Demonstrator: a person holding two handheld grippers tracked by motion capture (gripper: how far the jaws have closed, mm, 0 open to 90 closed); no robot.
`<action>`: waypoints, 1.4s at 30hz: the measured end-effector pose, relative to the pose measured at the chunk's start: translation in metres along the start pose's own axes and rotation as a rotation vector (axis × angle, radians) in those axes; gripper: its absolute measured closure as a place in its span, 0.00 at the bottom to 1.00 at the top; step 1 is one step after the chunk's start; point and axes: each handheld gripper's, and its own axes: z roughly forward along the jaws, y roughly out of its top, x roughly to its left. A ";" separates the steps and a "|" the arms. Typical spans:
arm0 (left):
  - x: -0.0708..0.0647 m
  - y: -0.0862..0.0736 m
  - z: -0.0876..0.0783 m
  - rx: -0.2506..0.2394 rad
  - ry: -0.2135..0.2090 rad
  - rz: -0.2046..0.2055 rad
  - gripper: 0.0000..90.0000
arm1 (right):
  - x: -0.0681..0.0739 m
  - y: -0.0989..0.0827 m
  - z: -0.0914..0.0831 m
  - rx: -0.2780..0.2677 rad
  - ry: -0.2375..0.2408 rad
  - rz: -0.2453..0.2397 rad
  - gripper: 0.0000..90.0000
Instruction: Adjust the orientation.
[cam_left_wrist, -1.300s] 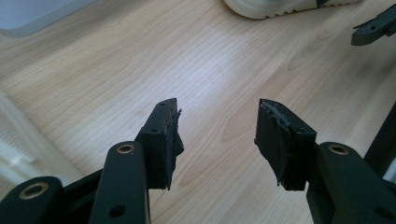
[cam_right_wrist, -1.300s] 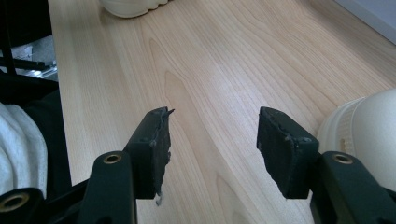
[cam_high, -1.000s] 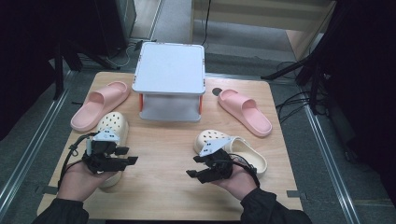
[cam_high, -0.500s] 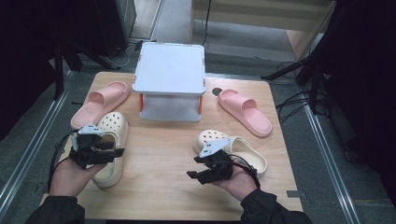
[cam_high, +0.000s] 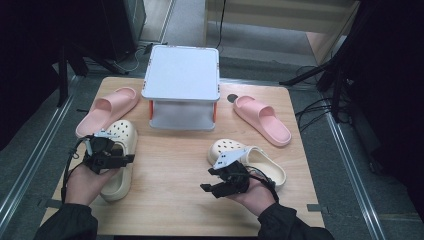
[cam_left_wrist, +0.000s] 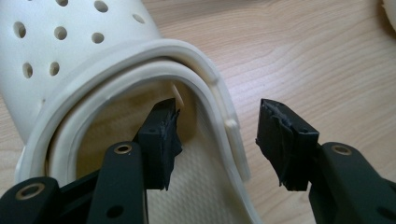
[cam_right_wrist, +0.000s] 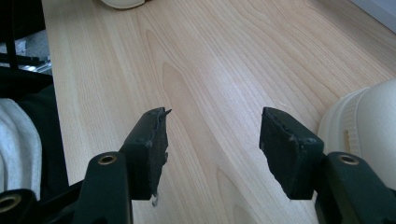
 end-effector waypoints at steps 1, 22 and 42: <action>0.001 0.001 0.002 0.001 0.003 -0.005 0.53 | 0.000 0.000 0.000 0.000 -0.001 -0.001 0.47; 0.006 0.010 0.007 0.020 0.012 -0.029 0.75 | 0.002 -0.006 -0.004 0.001 -0.024 0.015 0.47; 0.013 0.001 -0.032 0.000 0.027 -0.069 0.86 | 0.002 -0.005 -0.005 -0.013 -0.026 0.002 0.48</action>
